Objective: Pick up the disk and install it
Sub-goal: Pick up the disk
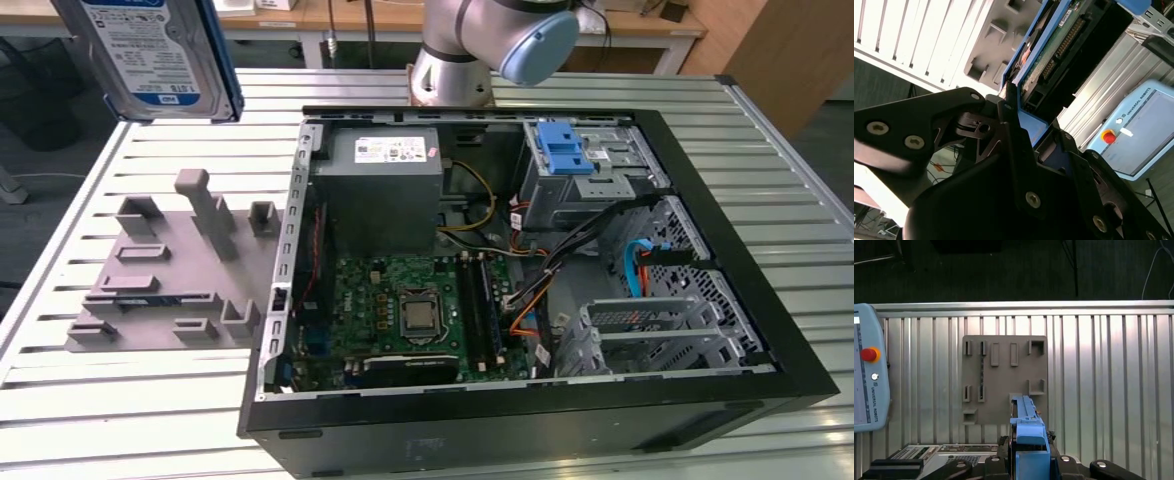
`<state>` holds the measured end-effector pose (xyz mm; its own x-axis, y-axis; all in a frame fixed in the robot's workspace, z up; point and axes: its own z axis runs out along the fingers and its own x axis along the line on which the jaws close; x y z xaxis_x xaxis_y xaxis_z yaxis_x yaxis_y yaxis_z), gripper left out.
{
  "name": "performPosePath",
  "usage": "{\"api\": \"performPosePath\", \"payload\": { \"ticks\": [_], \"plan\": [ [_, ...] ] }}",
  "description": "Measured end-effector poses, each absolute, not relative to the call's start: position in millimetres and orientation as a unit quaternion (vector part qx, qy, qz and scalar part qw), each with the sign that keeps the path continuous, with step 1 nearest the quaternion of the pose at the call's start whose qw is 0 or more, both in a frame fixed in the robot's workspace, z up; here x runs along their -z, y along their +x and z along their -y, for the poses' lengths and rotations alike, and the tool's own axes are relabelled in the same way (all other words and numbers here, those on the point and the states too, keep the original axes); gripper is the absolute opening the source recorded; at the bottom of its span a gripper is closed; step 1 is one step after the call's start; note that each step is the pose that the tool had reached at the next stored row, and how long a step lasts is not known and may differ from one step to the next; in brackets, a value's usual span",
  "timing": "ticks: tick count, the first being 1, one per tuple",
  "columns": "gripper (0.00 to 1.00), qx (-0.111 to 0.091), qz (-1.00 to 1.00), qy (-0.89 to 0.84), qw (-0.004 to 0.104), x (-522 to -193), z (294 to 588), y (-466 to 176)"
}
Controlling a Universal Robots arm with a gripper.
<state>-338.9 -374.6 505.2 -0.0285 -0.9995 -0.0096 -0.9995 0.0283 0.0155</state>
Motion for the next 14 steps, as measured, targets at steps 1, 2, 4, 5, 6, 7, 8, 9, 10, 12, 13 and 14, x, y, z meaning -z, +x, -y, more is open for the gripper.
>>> {"api": "performPosePath", "payload": {
  "ticks": [1,2,4,5,6,7,8,9,10,12,13,14],
  "plan": [
    [0.36,0.009,0.717,0.697,0.002,-505,375,-338],
    [0.36,0.009,0.717,0.697,0.002,-505,375,-337],
    [0.36,0.009,0.717,0.697,0.002,-505,375,-335],
    [0.36,0.009,0.717,0.697,0.002,-505,375,-333],
    [0.36,0.009,0.717,0.697,0.002,-505,375,-332],
    [0.36,0.009,0.717,0.697,0.002,-505,375,-331],
    [0.36,0.009,0.717,0.697,0.002,-505,375,-330],
    [0.36,0.009,0.717,0.697,0.002,-505,375,-329],
    [0.36,0.009,0.717,0.697,0.002,-505,375,-328],
    [0.36,0.009,0.717,0.697,0.002,-505,375,-326],
    [0.36,0.009,0.717,0.697,0.002,-505,375,-324],
    [0.36,0.009,0.717,0.697,0.002,-505,376,-323]
  ]
}}
